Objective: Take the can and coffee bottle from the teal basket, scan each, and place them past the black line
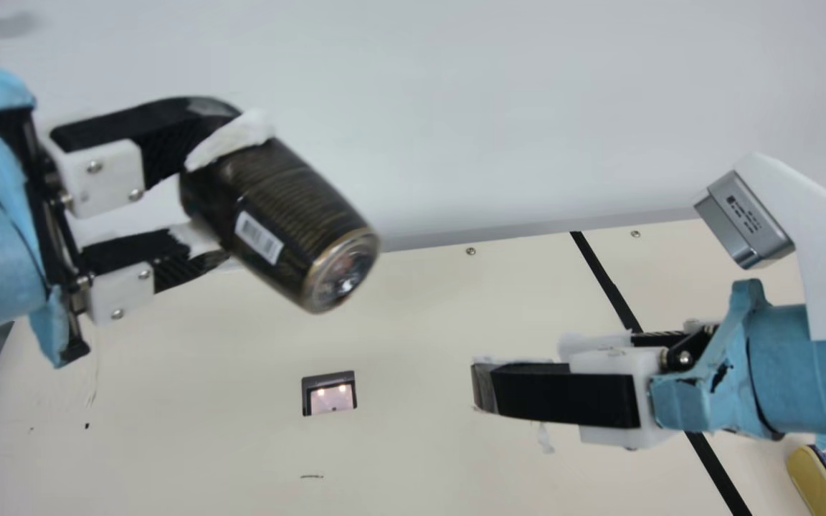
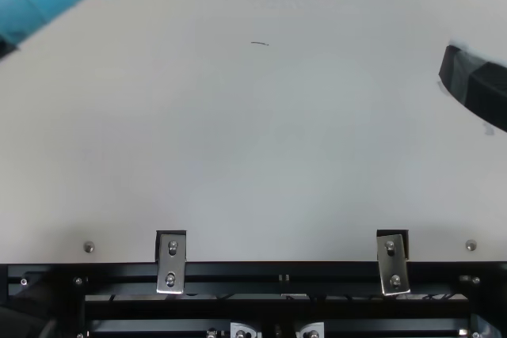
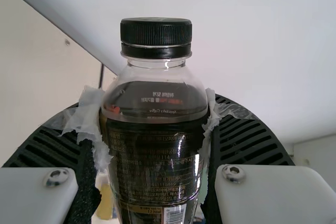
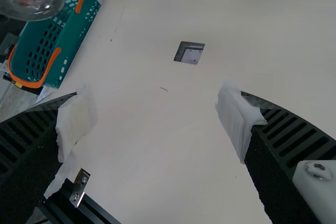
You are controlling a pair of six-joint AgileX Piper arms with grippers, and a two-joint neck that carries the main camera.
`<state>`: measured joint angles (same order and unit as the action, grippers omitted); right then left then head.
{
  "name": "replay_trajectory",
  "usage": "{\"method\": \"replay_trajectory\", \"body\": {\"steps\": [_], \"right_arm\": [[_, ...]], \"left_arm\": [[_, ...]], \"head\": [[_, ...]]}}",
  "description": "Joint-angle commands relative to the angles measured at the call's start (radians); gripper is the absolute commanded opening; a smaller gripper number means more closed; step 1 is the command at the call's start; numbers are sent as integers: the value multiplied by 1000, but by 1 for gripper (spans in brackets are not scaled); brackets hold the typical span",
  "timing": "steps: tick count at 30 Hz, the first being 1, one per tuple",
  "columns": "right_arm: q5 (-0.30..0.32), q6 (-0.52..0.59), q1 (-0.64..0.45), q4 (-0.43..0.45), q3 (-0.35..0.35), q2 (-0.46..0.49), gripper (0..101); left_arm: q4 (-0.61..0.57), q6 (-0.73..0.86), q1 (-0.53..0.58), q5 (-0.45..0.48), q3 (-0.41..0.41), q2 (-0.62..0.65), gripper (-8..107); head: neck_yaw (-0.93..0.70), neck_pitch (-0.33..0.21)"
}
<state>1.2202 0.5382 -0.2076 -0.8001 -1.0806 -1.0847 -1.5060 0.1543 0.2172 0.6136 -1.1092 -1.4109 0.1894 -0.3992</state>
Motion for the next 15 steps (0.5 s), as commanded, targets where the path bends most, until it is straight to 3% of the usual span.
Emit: {"method": "replay_trajectory", "body": {"steps": [1, 11, 15], "right_arm": [[0, 0, 0, 0, 0, 0, 101], [0, 0, 0, 0, 0, 0, 101], [0, 0, 0, 0, 0, 0, 101]], "left_arm": [[-61, 104, -71, 22, 42, -14, 10], [-186, 330, -217, 123, 192, -73, 10], [-185, 327, -217, 121, 193, -73, 10]], "head": [[5, -37], [5, -37], [5, -37]]}}
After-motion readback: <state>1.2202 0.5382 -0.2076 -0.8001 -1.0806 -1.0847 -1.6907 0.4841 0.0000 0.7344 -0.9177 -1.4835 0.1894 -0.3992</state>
